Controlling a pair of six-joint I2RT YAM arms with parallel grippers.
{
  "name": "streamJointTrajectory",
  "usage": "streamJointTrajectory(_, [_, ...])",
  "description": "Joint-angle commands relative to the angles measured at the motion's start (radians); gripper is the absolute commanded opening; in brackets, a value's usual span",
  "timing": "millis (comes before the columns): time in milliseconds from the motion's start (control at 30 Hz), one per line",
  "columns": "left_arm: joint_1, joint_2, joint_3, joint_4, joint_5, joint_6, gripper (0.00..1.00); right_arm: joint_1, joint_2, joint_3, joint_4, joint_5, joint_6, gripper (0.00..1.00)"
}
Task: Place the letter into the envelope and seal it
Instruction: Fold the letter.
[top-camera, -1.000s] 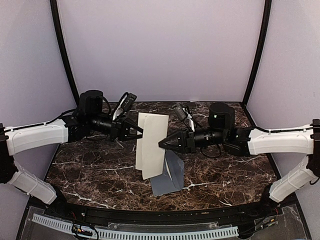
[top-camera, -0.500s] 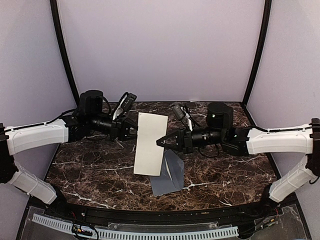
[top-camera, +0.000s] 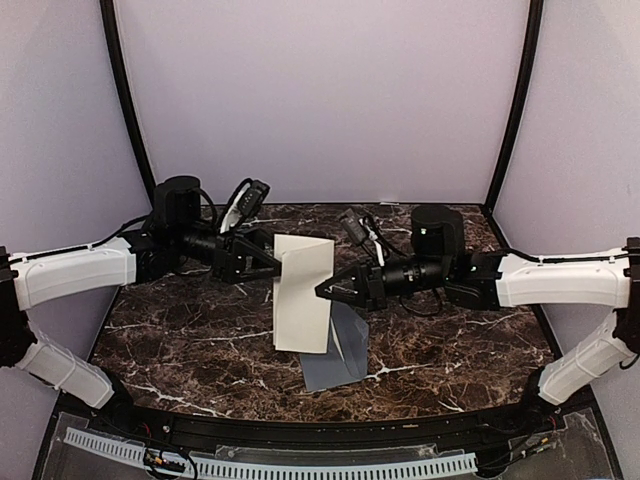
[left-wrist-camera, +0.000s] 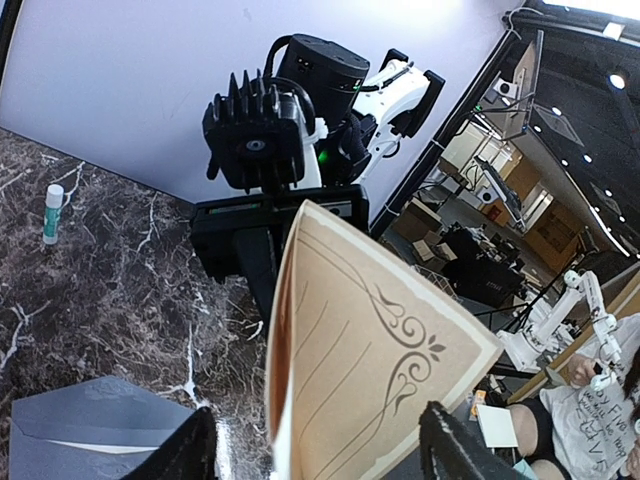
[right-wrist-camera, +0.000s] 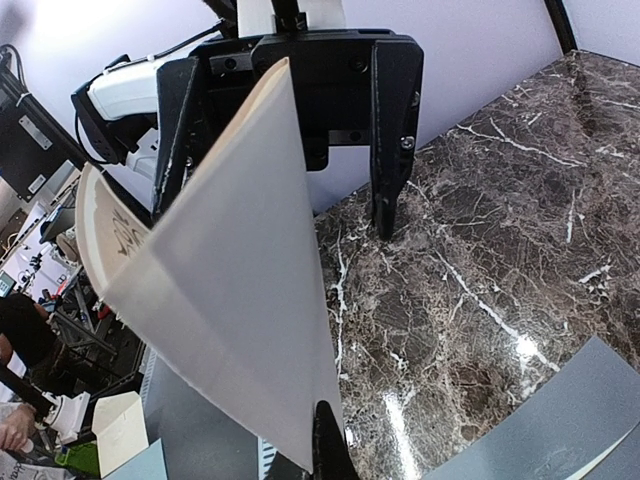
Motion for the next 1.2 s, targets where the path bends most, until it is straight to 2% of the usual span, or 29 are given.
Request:
streamJointTrajectory(0, [0.005, -0.030, -0.011, 0.048, 0.053, -0.027, 0.73, 0.007, -0.028, 0.021, 0.019, 0.020, -0.016, 0.00])
streamJointTrajectory(267, [0.007, -0.035, -0.020, 0.086, 0.087, -0.051, 0.84, 0.008, -0.028, 0.025, 0.019, 0.022, -0.019, 0.00])
streamJointTrajectory(367, [0.007, -0.041, -0.026, 0.100, 0.080, -0.055, 0.86, 0.008, -0.030, 0.024, 0.019, 0.021, -0.017, 0.00])
streamJointTrajectory(433, [0.007, -0.042, -0.030, 0.096, 0.066, -0.048, 0.83, 0.008, -0.031, 0.022, 0.026, 0.019, -0.012, 0.00])
streamJointTrajectory(500, [0.007, -0.037, -0.034, 0.093, 0.057, -0.044, 0.72, 0.008, -0.029, 0.022, 0.034, 0.015, -0.009, 0.00])
streamJointTrajectory(533, [0.007, -0.030, -0.034, 0.092, 0.056, -0.044, 0.62, 0.008, -0.028, 0.023, 0.034, 0.014, -0.008, 0.00])
streamJointTrajectory(567, [0.007, -0.025, -0.034, 0.092, 0.052, -0.043, 0.57, 0.008, -0.026, 0.026, 0.034, 0.013, -0.008, 0.00])
streamJointTrajectory(600, [0.007, -0.019, -0.033, 0.092, 0.049, -0.045, 0.45, 0.008, -0.024, 0.028, 0.032, 0.013, -0.009, 0.00])
streamJointTrajectory(633, [0.007, -0.015, -0.033, 0.093, 0.043, -0.046, 0.40, 0.007, -0.022, 0.031, 0.032, 0.012, -0.010, 0.00])
streamJointTrajectory(700, [0.007, -0.014, -0.035, 0.093, 0.029, -0.045, 0.20, 0.008, -0.019, 0.035, 0.026, 0.012, -0.014, 0.00])
streamJointTrajectory(767, [0.007, -0.015, -0.038, 0.092, 0.012, -0.043, 0.08, 0.007, -0.018, 0.041, 0.018, 0.014, -0.018, 0.00])
streamJointTrajectory(867, [0.007, -0.019, -0.040, 0.086, -0.011, -0.033, 0.00, 0.007, -0.018, 0.043, 0.014, 0.021, -0.020, 0.00])
streamJointTrajectory(1033, [0.007, -0.037, -0.044, 0.058, -0.049, 0.001, 0.00, 0.008, -0.034, 0.044, 0.044, 0.039, -0.009, 0.34])
streamJointTrajectory(1067, [0.007, -0.038, -0.044, 0.059, -0.052, 0.004, 0.00, 0.007, -0.038, 0.043, 0.052, 0.048, -0.007, 0.38])
streamJointTrajectory(1167, [0.007, -0.038, -0.045, 0.056, -0.051, 0.006, 0.00, 0.005, -0.051, 0.048, 0.070, 0.077, -0.003, 0.39])
